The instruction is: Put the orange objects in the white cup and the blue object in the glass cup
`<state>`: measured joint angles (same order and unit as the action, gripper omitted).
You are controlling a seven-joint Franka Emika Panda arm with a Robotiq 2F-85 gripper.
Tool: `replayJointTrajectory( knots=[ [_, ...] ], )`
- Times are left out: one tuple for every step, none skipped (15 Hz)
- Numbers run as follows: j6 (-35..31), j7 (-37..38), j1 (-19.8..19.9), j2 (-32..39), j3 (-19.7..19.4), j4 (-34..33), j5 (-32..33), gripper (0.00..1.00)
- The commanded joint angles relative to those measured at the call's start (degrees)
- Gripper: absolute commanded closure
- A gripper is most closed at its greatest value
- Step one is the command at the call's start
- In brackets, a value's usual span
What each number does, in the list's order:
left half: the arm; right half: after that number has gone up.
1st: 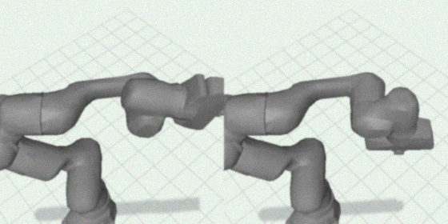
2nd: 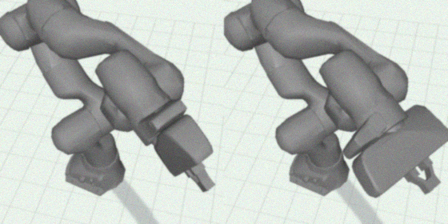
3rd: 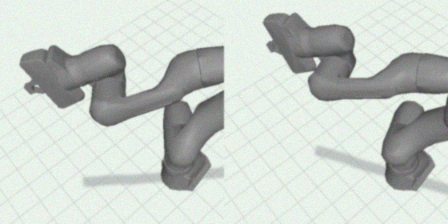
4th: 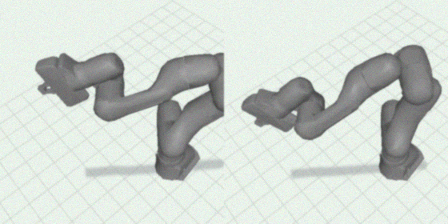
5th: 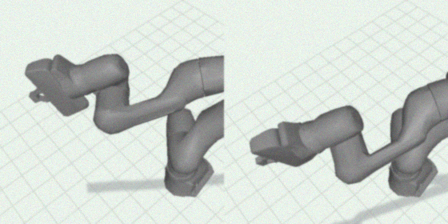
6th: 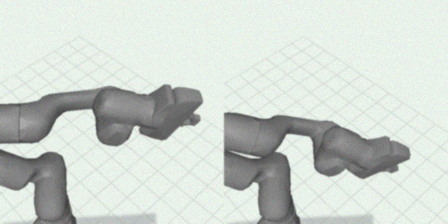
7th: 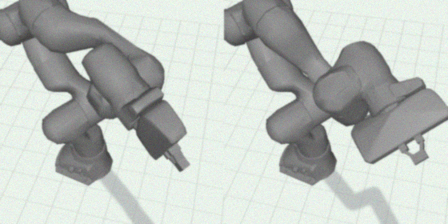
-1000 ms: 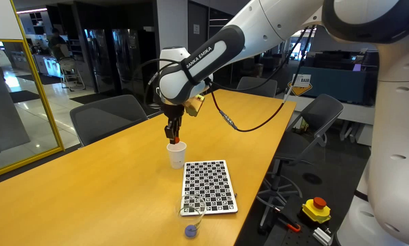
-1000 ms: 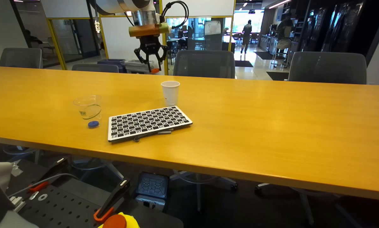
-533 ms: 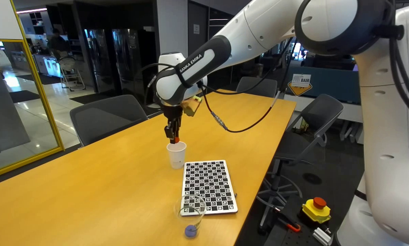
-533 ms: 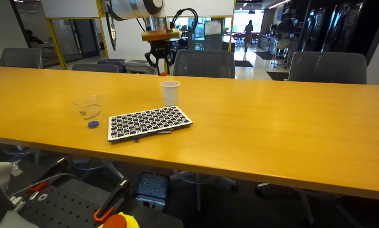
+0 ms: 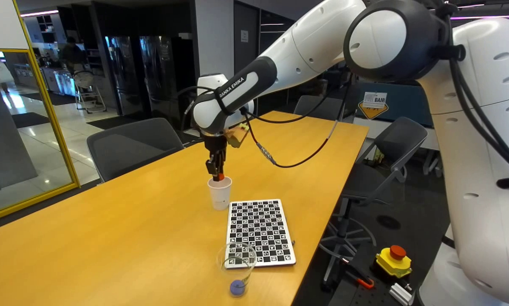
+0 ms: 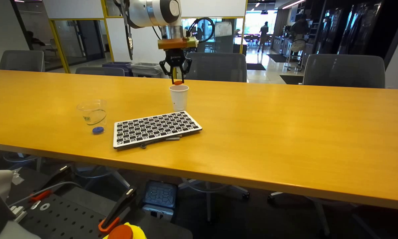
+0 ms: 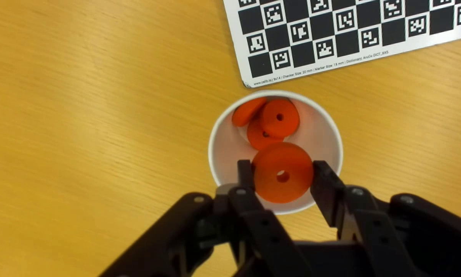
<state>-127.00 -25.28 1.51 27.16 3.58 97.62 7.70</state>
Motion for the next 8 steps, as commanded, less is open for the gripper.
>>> replayJointTrajectory(
  knots=[
    [3.3, -1.8, 0.8, 2.3, 0.6, -4.5, -1.1, 0.33],
    [3.8, -1.6, 0.8, 2.5, 0.5, -4.9, -1.1, 0.32],
    [4.1, -1.6, 0.8, 2.7, 0.5, -5.1, -1.0, 0.25],
    [4.5, -1.5, 0.8, 2.7, 0.5, -5.3, -1.0, 0.18],
    [4.7, -1.3, 0.7, 2.7, 0.5, -5.3, -0.9, 0.1],
    [5.1, -1.1, 0.6, 2.3, 0.4, -5.2, -0.7, 0.03],
    [5.3, -0.3, 0.4, 1.6, 0.1, -4.6, -0.3, 0.0],
    [5.1, 0.8, 0.1, 0.4, -0.2, -3.4, 0.2, 0.0]
  ],
)
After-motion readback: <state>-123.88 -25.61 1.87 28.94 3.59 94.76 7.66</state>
